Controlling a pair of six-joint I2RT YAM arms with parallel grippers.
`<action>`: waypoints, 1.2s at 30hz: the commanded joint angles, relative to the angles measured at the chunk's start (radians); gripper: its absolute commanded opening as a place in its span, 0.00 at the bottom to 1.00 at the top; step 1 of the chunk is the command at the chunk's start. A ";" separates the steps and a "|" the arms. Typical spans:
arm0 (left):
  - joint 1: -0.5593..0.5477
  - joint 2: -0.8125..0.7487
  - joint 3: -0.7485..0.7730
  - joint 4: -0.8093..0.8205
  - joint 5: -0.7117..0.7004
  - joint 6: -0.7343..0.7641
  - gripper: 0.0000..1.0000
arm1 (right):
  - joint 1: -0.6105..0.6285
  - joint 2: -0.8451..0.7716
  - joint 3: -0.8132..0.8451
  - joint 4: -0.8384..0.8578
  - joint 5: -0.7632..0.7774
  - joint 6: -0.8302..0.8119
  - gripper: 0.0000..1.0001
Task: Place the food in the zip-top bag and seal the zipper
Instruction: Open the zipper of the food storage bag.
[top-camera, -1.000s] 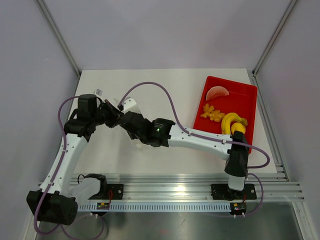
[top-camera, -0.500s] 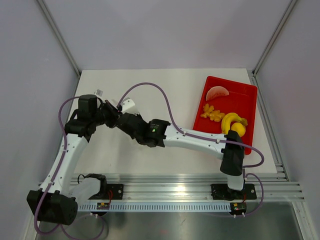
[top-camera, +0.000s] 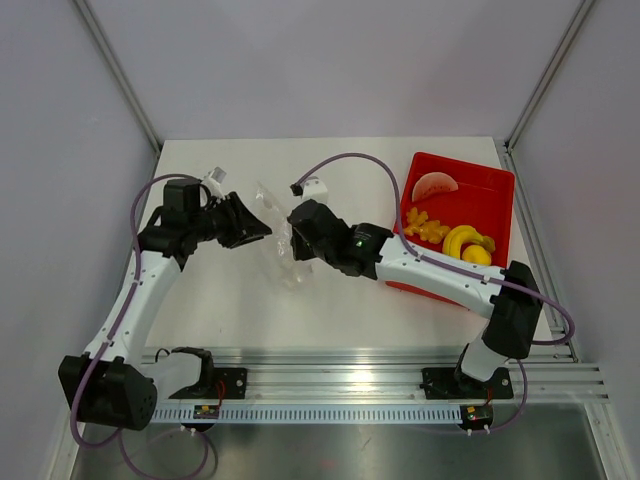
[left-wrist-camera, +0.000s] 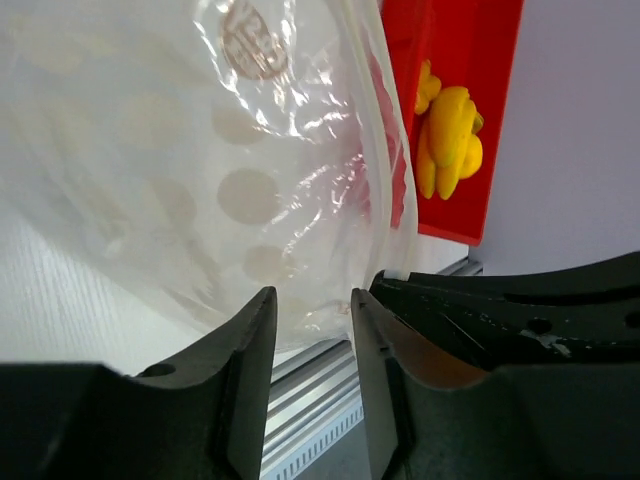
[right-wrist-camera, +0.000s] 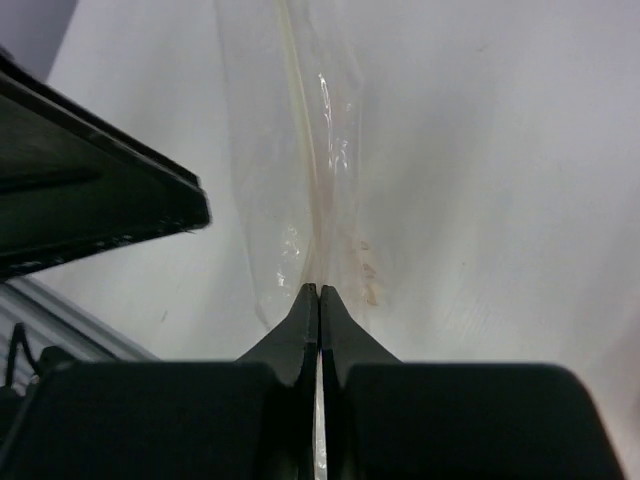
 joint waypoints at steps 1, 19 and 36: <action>-0.025 -0.049 -0.007 0.074 0.116 0.067 0.38 | 0.016 -0.047 -0.002 0.092 -0.065 0.042 0.00; -0.105 -0.002 -0.030 0.135 0.029 0.021 0.34 | 0.016 -0.070 -0.024 0.124 -0.114 0.067 0.00; -0.106 -0.020 -0.076 0.164 -0.046 -0.020 0.07 | 0.016 -0.083 -0.042 0.122 -0.103 0.072 0.00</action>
